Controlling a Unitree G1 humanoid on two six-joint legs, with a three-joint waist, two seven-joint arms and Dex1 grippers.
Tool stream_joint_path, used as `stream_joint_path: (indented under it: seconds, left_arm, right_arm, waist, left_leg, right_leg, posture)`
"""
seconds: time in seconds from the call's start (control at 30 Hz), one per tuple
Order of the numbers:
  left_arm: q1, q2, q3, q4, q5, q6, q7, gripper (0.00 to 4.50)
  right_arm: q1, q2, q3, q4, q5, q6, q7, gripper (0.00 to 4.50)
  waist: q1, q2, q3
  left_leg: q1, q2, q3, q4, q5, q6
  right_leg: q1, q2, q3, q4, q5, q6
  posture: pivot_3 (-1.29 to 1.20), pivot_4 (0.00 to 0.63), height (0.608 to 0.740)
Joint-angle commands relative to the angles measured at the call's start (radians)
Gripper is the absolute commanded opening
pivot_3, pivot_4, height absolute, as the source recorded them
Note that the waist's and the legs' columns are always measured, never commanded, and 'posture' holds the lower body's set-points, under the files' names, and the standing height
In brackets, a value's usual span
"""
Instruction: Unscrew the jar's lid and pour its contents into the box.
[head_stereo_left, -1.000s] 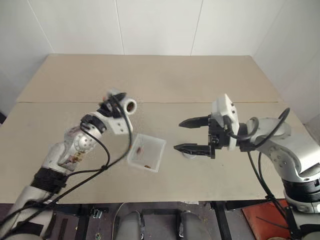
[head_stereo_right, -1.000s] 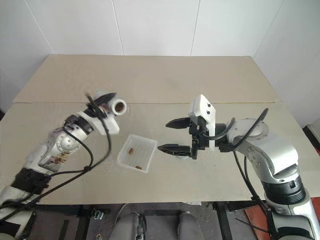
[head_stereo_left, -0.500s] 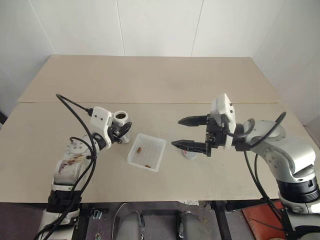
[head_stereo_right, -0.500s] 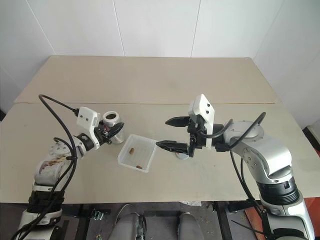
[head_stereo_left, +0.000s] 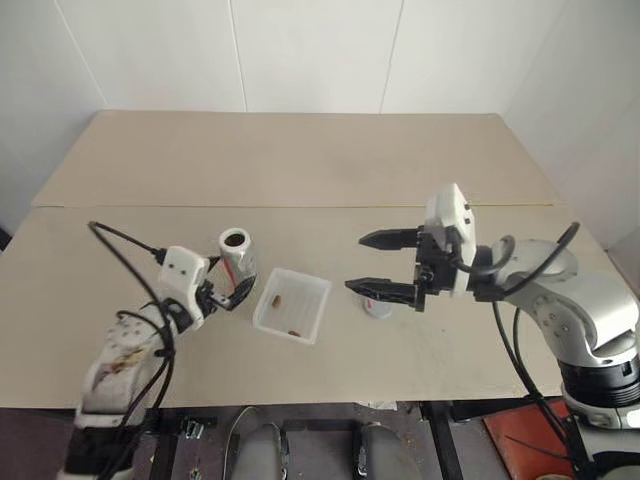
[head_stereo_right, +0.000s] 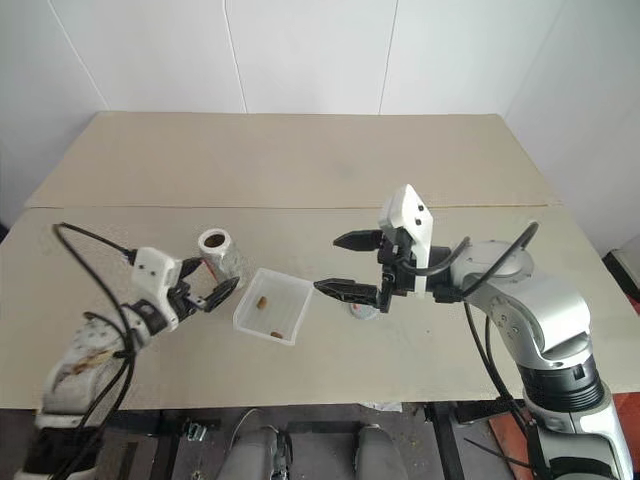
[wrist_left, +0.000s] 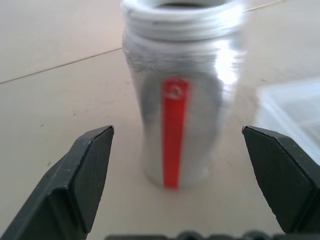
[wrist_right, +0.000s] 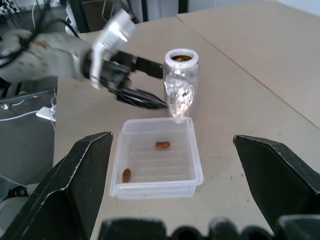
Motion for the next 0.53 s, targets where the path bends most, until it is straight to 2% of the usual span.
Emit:
stream_joint_path:
  seconds: [0.03, 0.13, 0.2, 0.33, 0.4, 0.53]
  left_arm:
    - [0.093, 0.073, 0.131, -0.169, -0.107, 0.045, -0.069, 4.48]
    - [0.181, 0.140, 0.262, -0.259, -0.215, 0.031, -0.177, 4.48]
    - [0.202, 0.164, 0.303, -0.297, -0.253, 0.021, -0.207, 4.48]
    - [0.208, 0.253, 0.423, -0.256, -0.354, 0.023, -0.341, 4.48]
    - [0.214, 0.290, 0.429, -0.221, -0.351, -0.011, -0.415, 4.48]
    - [0.179, 0.289, 0.370, -0.184, -0.326, -0.049, -0.414, 4.48]
  right_arm:
    - [0.017, -0.040, -0.055, -0.015, 0.021, -0.014, 0.032, 4.50]
    - [0.048, -0.077, -0.081, 0.001, 0.010, -0.049, 0.070, 4.50]
    - [0.076, -0.103, -0.107, 0.027, -0.007, -0.091, 0.108, 4.50]
    - [0.169, -0.128, -0.153, 0.060, -0.063, -0.220, 0.159, 4.50]
    - [0.211, -0.143, -0.172, 0.086, -0.087, -0.260, 0.179, 4.50]
    - [0.243, -0.162, -0.202, 0.093, -0.085, -0.251, 0.168, 4.50]
  waist:
    - [-0.001, 0.000, 0.000]
    - [-0.002, 0.000, 0.000]
    - [0.005, 0.000, 0.000]
    - [0.009, 0.000, 0.000]
    - [0.007, 0.000, 0.000]
    - [0.006, 0.001, 0.000]
  left_leg:
    - [0.000, 0.000, 0.000, 0.000, 0.000, 0.000]
    - [0.000, 0.001, 0.000, 0.000, 0.000, 0.000]
    - [0.001, 0.000, 0.000, 0.000, 0.000, 0.000]
    - [0.004, 0.000, 0.000, 0.000, 0.000, 0.000]
    - [0.004, 0.000, 0.001, -0.001, 0.000, 0.000]
    - [0.006, 0.000, 0.003, -0.002, 0.000, 0.000]
  right_leg:
    - [0.000, 0.000, 0.000, 0.000, 0.000, 0.000]
    - [0.000, 0.000, 0.000, 0.000, 0.000, 0.000]
    - [0.000, 0.000, 0.000, 0.000, 0.000, 0.000]
    - [0.003, 0.000, -0.001, -0.002, -0.001, -0.001]
    - [0.003, 0.000, -0.001, -0.002, -0.002, -0.001]
    - [0.004, 0.000, 0.001, -0.002, -0.002, -0.002]
  posture:
    - [0.00, 0.150, 0.740]
    - [0.00, 0.150, 0.740]
    - [0.00, 0.150, 0.740]
    - [0.00, 0.150, 0.740]
    - [0.00, 0.150, 0.740]
    - [0.00, 0.150, 0.740]
